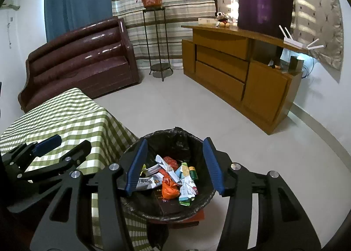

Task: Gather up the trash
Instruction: 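Withdraw both open grippers from above the bin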

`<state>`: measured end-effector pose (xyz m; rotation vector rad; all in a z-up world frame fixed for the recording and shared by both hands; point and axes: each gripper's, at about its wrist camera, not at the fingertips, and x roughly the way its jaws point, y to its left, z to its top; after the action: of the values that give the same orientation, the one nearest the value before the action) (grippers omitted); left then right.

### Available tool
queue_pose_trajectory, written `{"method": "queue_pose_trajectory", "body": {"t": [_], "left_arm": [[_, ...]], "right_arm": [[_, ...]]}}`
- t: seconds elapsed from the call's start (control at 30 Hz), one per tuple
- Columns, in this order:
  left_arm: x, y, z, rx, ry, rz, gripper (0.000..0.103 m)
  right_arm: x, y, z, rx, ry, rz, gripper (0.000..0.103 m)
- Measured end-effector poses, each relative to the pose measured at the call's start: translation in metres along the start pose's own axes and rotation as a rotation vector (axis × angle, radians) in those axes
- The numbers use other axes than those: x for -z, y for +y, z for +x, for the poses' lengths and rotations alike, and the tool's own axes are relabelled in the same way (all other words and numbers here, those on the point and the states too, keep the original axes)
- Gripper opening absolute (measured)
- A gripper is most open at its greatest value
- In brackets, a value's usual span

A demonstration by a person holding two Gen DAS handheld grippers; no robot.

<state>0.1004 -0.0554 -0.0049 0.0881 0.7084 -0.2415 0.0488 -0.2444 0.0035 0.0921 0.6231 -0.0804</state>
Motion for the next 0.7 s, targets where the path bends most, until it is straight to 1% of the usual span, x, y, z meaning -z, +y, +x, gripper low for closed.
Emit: {"method": "queue_pose_trajectory", "body": {"t": [0.07,0.1,0.33,0.47,0.7], "left_arm": [[0.001,0.003,-0.008,-0.004,-0.009,-0.007,0.070],[0.003,0.005,-0.014,-0.011,-0.018,-0.009,0.071],[0.011,0.021,-0.041,-0.043,-0.035,-0.051,0.073],[0.017,0.028,-0.057,-0.064,-0.048,-0.066,0.074],[0.025,0.033,-0.082,-0.087,-0.081,-0.081,0.075]], "right_arm": [[0.002,0.003,-0.008,-0.002,-0.009,-0.006,0.056],[0.002,0.005,-0.012,-0.003,-0.013,-0.012,0.056],[0.006,0.016,-0.034,-0.019,-0.029,-0.040,0.057],[0.010,0.022,-0.047,-0.028,-0.039,-0.055,0.062],[0.015,0.027,-0.067,-0.035,-0.053,-0.068,0.062]]}}
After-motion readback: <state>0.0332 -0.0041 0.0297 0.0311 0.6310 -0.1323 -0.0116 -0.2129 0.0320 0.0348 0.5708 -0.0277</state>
